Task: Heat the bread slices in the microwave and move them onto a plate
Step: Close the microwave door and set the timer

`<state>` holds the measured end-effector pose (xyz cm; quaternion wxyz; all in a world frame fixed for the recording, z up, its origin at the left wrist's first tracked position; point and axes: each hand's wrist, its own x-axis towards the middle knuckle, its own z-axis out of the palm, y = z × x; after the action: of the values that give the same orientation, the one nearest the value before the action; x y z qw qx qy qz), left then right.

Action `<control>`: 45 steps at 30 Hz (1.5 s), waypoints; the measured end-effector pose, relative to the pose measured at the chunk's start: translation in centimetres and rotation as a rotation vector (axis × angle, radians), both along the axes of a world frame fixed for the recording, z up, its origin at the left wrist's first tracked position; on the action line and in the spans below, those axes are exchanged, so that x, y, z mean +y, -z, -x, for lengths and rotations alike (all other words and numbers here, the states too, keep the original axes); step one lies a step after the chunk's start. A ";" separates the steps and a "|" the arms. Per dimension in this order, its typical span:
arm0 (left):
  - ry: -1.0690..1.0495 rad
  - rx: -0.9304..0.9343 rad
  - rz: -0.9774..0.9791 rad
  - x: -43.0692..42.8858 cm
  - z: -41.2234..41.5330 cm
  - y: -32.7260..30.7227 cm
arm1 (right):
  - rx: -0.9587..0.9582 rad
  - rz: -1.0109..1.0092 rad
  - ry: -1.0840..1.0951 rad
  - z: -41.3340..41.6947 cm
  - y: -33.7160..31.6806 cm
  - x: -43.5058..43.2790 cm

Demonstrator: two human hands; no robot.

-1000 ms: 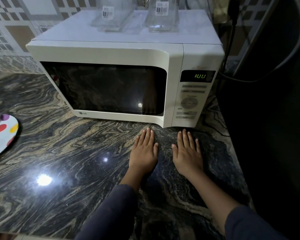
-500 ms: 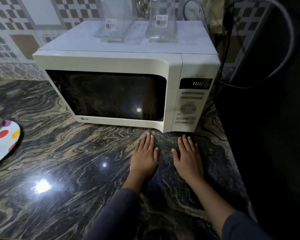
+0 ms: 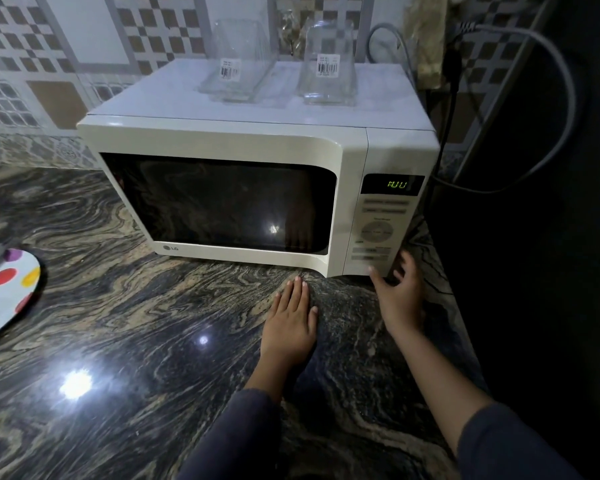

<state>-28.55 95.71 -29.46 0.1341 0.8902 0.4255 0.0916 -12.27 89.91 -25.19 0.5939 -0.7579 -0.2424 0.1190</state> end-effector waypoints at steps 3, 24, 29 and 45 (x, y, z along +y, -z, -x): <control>0.003 0.001 0.002 0.0 0.1 0.1 | -0.028 -0.016 0.004 -1.0 -0.3 1.1; 0.010 -0.040 0.142 0.7 0.0 -0.6 | 0.041 -0.004 0.007 -1.7 -2.1 1.1; -0.218 -0.695 0.473 2.0 -2.3 -5.3 | -0.105 -0.159 -0.025 -1.6 -5.3 0.6; -0.110 -0.906 0.347 1.7 -6.4 -15.2 | -0.690 -0.123 -0.180 -2.6 -17.9 2.5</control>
<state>-22.20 97.38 -14.28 0.4472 0.7014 0.3799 0.4046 -9.65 92.38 -7.32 0.5087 -0.6920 -0.5010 -0.1069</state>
